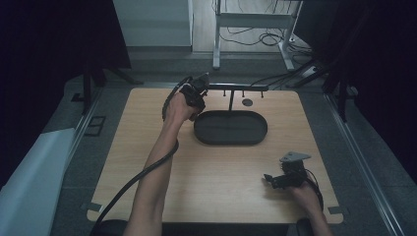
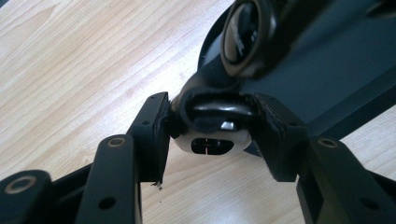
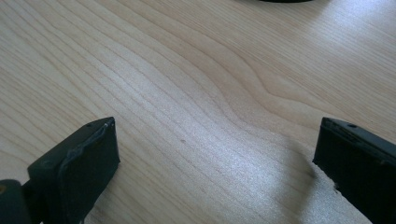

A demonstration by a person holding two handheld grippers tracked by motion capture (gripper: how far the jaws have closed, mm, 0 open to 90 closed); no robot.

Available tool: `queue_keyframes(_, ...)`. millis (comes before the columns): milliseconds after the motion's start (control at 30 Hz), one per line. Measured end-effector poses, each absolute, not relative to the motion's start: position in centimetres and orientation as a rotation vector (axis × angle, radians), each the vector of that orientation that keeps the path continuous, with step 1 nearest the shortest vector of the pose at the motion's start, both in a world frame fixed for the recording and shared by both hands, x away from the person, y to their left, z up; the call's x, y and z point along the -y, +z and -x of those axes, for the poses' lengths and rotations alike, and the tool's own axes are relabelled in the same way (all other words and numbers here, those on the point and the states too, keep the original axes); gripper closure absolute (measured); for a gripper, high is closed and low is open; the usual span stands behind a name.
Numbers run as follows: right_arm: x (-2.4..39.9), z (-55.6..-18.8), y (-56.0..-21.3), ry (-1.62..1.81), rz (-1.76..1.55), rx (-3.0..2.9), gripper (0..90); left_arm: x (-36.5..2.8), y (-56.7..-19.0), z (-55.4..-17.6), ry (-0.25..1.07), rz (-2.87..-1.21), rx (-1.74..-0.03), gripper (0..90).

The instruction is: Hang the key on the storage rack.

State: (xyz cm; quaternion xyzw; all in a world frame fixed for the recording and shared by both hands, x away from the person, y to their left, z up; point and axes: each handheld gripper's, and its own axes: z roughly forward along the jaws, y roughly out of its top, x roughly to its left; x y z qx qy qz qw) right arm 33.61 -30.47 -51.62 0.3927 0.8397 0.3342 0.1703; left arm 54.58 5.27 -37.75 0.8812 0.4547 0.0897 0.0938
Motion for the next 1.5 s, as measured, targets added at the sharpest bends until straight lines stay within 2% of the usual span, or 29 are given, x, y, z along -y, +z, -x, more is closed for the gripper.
queue_keyframes(433, 30.5, -33.6, -51.6, 0.945, -1.116, -2.385, 0.0, -4.6, -38.7, -54.0, 0.310, -2.608, -1.297, 48.9)
queue_keyframes(667, 30.4, -33.6, -51.6, 0.945, -1.112, -2.388, 0.0, -4.5, -38.9, -53.7, 0.366, -2.637, -1.252, 45.6)
queue_keyframes(867, 30.4, -33.6, -51.6, 0.946, -1.109, -2.391, 0.0, -4.4, -38.8, -53.3, 0.397, -2.626, -1.231, 35.1)
queue_keyframes(1133, 30.3, -33.6, -51.6, 0.947, -1.104, -2.387, 0.0, -4.3, -38.3, -52.2, 0.417, -2.610, -1.193, 16.2)
queue_keyframes(1367, 30.3, -33.6, -51.6, 0.945, -1.100, -2.386, 0.0, -4.6, -38.2, -50.8, 0.448, -2.600, -1.139, 11.2)
queue_keyframes(1500, 30.3, -33.6, -51.6, 0.940, -1.101, -2.389, 0.0, -5.4, -38.1, -50.3, 0.415, -2.569, -1.124, 6.2)
